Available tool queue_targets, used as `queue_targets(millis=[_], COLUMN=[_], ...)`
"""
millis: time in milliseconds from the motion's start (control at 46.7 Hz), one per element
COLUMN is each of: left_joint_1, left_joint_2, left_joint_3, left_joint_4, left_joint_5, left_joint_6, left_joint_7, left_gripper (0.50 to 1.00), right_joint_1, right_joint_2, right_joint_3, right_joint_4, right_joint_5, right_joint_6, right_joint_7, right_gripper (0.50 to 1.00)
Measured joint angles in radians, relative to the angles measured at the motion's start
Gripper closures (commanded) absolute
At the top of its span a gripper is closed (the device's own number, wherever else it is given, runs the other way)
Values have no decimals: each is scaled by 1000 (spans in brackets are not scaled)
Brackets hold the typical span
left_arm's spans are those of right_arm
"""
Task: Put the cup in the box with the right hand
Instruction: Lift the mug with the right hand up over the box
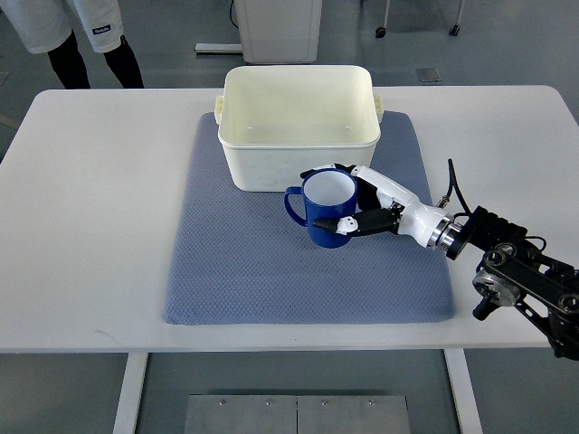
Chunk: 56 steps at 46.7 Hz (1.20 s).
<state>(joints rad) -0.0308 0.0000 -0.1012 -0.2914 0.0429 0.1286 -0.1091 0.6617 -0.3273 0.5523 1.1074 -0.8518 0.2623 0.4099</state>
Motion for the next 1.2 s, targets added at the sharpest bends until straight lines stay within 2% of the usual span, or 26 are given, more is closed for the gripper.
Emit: queue_targets(millis=[235, 599, 942, 1198], left_joint_1=[0, 0, 0, 0], left_joint_2=[0, 0, 0, 0], left_joint_3=[0, 0, 0, 0], left_joint_4=[0, 0, 0, 0], left_joint_5=[0, 0, 0, 0], left_joint_6=[0, 0, 0, 0], left_joint_7=[0, 0, 0, 0], left_gripper=[500, 500, 500, 500], right_joint_1=[23, 87, 174, 252], right_joint_2=[-104, -214, -180, -69], right_joint_3=[8, 96, 123, 112], right_joint_4=[103, 183, 170, 18], right_joint_5=[15, 79, 105, 101], right_joint_6=[0, 10, 6, -35], right_joint_7=[-9, -86, -170, -199], right_gripper=[1000, 1000, 1000, 1000])
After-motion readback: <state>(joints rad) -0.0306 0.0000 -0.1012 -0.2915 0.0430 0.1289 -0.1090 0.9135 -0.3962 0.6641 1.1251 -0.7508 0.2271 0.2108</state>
